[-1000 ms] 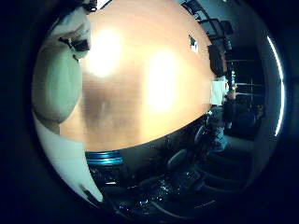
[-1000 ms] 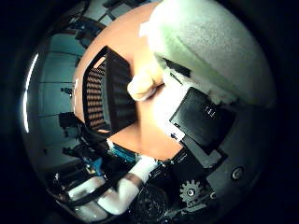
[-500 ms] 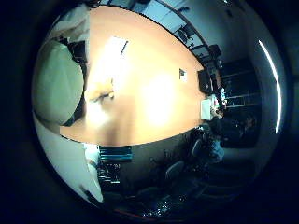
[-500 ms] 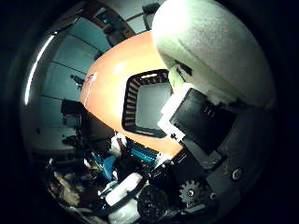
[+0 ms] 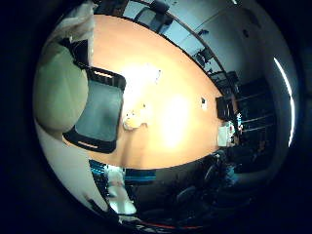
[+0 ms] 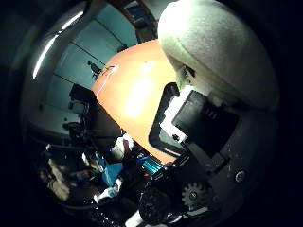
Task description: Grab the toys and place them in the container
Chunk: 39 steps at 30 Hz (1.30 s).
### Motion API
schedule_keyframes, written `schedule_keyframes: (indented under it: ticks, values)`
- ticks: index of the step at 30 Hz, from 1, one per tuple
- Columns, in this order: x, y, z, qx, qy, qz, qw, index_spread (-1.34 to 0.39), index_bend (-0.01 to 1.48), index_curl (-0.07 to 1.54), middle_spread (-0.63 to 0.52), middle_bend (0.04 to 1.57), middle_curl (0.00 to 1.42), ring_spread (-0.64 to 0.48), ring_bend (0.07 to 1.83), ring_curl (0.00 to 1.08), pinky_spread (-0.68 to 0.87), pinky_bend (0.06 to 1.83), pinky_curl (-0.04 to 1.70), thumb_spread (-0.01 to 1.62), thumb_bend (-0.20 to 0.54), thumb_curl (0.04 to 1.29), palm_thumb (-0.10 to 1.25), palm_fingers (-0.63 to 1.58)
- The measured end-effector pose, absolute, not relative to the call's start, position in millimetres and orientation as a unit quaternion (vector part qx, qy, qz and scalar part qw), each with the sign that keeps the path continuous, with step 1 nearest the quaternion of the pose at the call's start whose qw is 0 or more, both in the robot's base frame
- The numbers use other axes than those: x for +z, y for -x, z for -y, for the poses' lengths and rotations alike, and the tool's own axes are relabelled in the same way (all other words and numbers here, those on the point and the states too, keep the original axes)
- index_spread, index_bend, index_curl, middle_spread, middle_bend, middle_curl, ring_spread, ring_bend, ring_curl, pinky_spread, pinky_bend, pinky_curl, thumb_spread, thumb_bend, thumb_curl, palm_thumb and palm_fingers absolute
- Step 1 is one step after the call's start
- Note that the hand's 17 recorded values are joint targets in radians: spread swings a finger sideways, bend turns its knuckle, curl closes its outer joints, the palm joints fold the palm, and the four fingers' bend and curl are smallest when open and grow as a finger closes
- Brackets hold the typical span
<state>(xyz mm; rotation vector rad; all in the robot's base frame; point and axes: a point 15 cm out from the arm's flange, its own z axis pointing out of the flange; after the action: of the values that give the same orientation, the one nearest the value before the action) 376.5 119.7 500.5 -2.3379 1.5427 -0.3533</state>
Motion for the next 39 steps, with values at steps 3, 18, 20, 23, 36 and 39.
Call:
schedule_keyframes:
  ticks: [3, 18, 20, 23, 36, 39]
  values:
    - [485, -382, -133, -0.126, 0.818, -0.534, 0.169, -0.24, 1.08, 0.82, -0.13, 1.34, 0.72, -0.21, 1.36, 0.72, -0.22, 1.16, 0.97, 0.71, -0.018, 0.84, 1.04, 1.10]
    - [401, -390, -165, -0.123, 0.819, -0.524, 0.200, -0.24, 1.06, 0.82, -0.13, 1.32, 0.72, -0.22, 1.34, 0.73, -0.23, 1.13, 1.01, 0.79, -0.028, 0.81, 0.93, 1.11]
    - [400, -390, -165, -0.127, 0.817, -0.524, 0.206, -0.25, 0.99, 0.80, -0.13, 1.29, 0.70, -0.21, 1.32, 0.71, -0.25, 1.09, 0.97, 0.88, -0.033, 0.76, 0.89, 1.12]
    - [396, -387, -162, -0.127, 0.818, -0.522, 0.204, -0.30, 0.75, 0.74, -0.16, 1.18, 0.65, -0.22, 1.25, 0.64, -0.34, 1.01, 0.88, 0.96, -0.035, 0.67, 0.81, 1.02]
    - [385, -375, -157, -0.115, 0.837, -0.505, 0.177, -0.47, 0.29, 0.44, -0.10, 0.50, 0.38, -0.01, 0.73, 0.35, 0.33, 0.77, 0.68, 1.03, -0.035, 0.36, 0.53, 0.11]
    - [386, -374, -157, -0.115, 0.839, -0.502, 0.175, -0.47, 0.23, 0.41, -0.08, 0.43, 0.35, 0.06, 0.66, 0.31, 0.43, 0.71, 0.62, 1.01, -0.031, 0.33, 0.50, 0.12]
